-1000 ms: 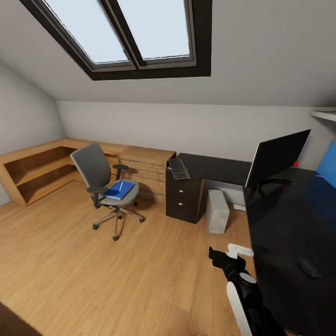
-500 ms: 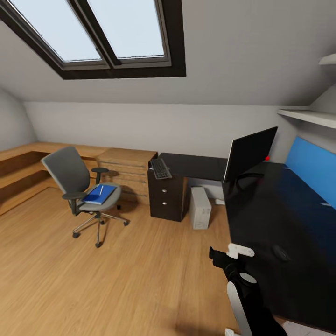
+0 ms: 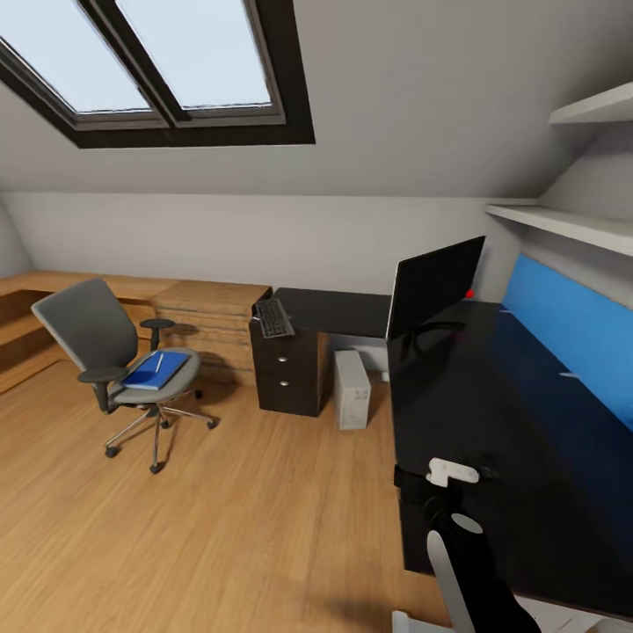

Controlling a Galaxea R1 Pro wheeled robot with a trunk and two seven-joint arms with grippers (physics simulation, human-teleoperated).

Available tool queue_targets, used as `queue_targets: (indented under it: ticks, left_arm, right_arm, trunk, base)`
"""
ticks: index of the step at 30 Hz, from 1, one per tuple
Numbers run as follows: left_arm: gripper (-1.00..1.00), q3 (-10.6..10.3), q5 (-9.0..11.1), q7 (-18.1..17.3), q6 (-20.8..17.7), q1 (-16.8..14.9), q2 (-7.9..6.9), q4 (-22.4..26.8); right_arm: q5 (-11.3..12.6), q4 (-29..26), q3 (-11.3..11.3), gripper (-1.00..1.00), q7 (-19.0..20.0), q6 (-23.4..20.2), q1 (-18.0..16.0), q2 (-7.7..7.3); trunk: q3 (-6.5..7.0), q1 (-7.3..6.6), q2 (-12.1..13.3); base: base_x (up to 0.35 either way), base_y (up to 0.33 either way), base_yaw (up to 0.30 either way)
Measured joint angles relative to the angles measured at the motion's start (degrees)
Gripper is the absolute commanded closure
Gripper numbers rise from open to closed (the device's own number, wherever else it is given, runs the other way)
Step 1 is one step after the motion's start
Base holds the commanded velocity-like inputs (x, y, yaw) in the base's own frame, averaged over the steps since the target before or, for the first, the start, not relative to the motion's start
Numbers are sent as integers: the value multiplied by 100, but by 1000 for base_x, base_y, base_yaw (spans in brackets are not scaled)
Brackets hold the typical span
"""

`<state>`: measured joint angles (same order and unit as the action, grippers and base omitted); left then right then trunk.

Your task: In the bedroom, organize the workspace by keeping the computer under the desk, ensuring the monitor is on the desk, placing the keyboard on the desk next to the monitor, placing the mouse on the desk next to the keyboard, moving the folder from the swivel chair onto the desk next to the mouse, stacking the notebook on top of the folder with the pen on top of the notebook, and positioning the swivel chair next to the desk.

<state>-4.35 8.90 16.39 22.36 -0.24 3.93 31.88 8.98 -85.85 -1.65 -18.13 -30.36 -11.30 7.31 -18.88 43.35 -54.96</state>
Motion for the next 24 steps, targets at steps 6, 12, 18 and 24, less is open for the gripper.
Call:
queue_targets:
  ticks: [6, 12, 18, 24]
  left_arm:
    - [-100, 5, 1, 3, 1, 0, 0, 0]
    - [-100, 20, 2, 11, 1, 0, -6, 0]
    - [-100, 21, 1, 17, 0, -2, -9, -6]
    - [-100, 21, 6, 18, -6, 0, -9, -9]
  right_arm:
    - [-7, 4, 1, -100, -3, 1, -1, 0]
    - [-9, 4, -2, -100, -3, 1, 0, 0]
    - [-8, 4, -2, -100, -3, 0, 0, 0]
    - [-29, 4, -2, -100, 2, 16, 0, -14]
  trunk:
    - [0, 0, 0]
    - [0, 0, 0]
    - [0, -1, 0]
    - [0, -1, 0]
  base:
    - [0, -156, -3]
    - [1, -99, 0]
    - [79, -248, 0]
    - [104, -281, 0]
